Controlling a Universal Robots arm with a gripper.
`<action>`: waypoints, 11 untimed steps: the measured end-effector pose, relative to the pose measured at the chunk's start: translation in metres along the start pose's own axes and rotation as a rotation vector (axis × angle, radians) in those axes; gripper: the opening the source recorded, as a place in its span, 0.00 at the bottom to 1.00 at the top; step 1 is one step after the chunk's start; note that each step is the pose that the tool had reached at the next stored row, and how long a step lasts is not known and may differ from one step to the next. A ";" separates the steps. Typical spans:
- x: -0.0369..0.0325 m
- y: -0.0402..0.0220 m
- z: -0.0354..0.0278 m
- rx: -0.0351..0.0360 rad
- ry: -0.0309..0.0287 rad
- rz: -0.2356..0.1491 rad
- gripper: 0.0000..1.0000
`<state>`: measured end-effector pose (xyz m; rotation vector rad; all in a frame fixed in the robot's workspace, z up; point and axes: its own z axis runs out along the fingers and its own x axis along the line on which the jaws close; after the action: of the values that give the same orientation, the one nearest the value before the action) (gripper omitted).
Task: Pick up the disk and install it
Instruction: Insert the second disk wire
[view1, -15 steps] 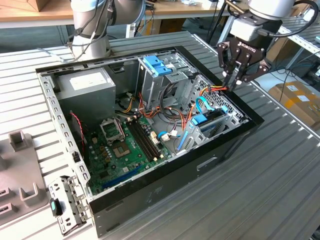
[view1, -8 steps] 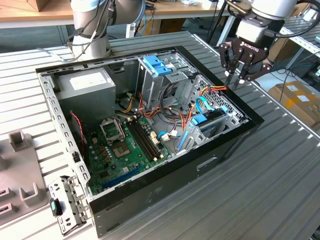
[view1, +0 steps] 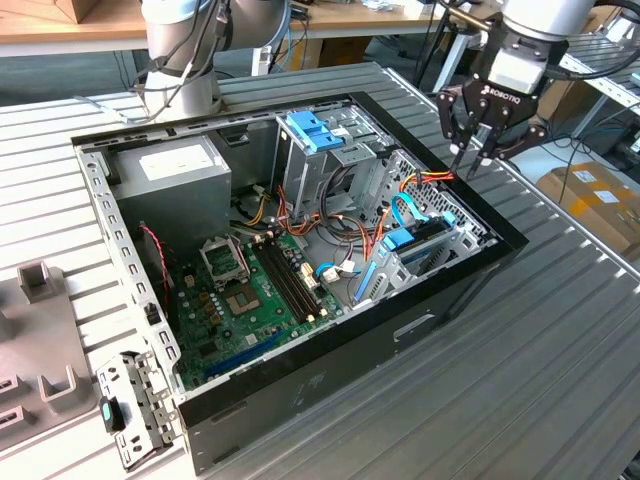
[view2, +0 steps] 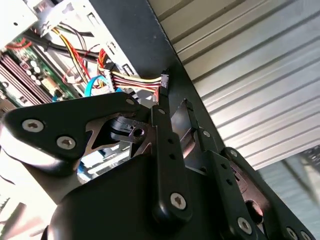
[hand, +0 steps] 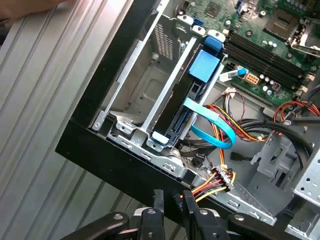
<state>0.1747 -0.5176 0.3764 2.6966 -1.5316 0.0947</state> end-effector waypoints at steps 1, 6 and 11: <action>0.0000 0.0000 0.0001 0.0015 0.0001 -0.021 0.29; -0.0001 0.0000 0.0010 0.0096 0.0003 -0.132 0.29; -0.0001 0.0000 0.0011 0.0190 0.0008 -0.261 0.29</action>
<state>0.1747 -0.5176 0.3753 2.8813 -1.1690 0.1019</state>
